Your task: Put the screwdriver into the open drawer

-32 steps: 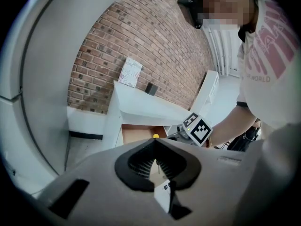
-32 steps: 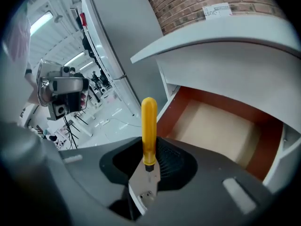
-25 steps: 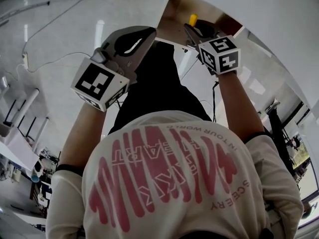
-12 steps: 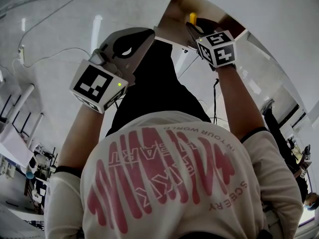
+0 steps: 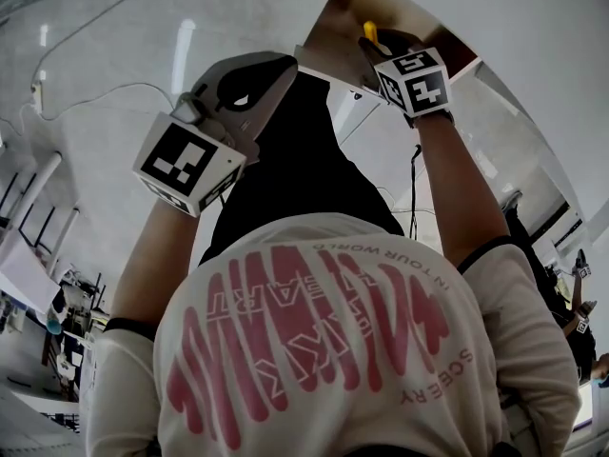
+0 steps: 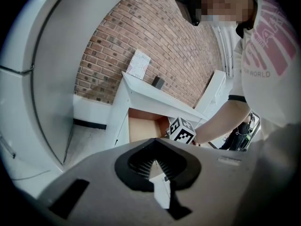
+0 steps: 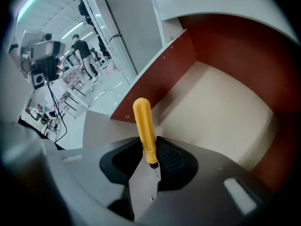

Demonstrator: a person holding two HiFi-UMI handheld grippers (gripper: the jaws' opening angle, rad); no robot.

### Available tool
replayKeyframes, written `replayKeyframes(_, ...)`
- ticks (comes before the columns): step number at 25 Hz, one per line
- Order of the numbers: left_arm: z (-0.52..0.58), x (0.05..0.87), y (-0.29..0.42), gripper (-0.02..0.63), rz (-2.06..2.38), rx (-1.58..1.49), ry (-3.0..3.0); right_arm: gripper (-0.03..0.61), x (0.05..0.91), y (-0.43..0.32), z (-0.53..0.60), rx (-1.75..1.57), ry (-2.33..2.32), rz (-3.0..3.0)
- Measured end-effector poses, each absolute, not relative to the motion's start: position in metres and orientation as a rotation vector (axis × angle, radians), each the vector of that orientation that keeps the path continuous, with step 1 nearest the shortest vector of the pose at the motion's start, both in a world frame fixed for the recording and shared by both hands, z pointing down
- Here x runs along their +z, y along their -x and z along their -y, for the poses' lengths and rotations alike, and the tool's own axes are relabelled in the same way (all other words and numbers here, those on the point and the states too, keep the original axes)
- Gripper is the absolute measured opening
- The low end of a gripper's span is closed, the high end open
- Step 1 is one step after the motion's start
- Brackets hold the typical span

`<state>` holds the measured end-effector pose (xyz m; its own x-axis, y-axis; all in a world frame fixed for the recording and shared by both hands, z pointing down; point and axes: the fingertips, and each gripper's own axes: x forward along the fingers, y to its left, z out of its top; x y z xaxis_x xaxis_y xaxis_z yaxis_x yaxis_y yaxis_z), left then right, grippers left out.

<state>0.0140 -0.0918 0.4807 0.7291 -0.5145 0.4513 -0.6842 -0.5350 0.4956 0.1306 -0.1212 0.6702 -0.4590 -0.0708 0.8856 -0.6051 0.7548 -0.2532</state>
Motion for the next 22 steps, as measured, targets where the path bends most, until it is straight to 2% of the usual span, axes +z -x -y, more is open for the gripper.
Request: replayKeyframes(22,0.086,0.506,0.005,0.005,0.921,0.317,-2.196,0.115,0.711,-0.118,0.121,0.703,-0.434,1.873)
